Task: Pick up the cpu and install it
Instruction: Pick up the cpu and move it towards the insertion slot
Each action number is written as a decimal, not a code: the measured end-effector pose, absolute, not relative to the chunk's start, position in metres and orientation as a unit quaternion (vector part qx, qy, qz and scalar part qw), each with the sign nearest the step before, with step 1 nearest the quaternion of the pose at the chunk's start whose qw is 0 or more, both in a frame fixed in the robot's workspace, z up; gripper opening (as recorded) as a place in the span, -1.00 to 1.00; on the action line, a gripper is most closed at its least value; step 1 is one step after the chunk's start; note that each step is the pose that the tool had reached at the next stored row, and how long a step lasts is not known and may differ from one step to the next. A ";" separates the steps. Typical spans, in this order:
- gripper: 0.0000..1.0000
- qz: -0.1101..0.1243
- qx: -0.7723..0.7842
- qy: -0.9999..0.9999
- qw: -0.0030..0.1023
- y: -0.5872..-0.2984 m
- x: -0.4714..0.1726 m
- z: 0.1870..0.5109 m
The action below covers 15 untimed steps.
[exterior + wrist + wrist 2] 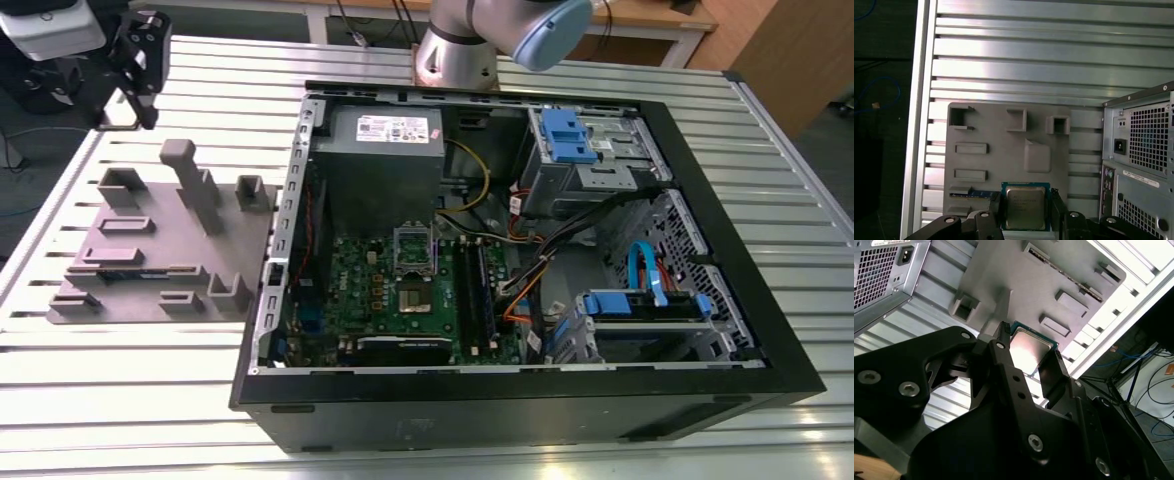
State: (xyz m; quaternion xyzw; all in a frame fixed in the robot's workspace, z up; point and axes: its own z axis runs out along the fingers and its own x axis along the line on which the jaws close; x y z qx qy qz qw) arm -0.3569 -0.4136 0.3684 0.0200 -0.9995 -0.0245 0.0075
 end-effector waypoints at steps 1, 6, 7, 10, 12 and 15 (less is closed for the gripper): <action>-0.05 -0.025 0.020 -0.999 0.008 -0.414 -0.357 0.368; -0.05 -0.025 0.020 -0.999 0.008 -0.414 -0.355 0.368; -0.05 -0.025 0.020 -0.999 0.008 -0.414 -0.355 0.368; -0.05 -0.025 0.020 -0.999 0.008 -0.414 -0.354 0.368; -0.05 -0.025 0.020 -0.999 0.008 -0.414 -0.354 0.368; -0.05 -0.025 0.020 -0.999 0.008 -0.414 -0.353 0.368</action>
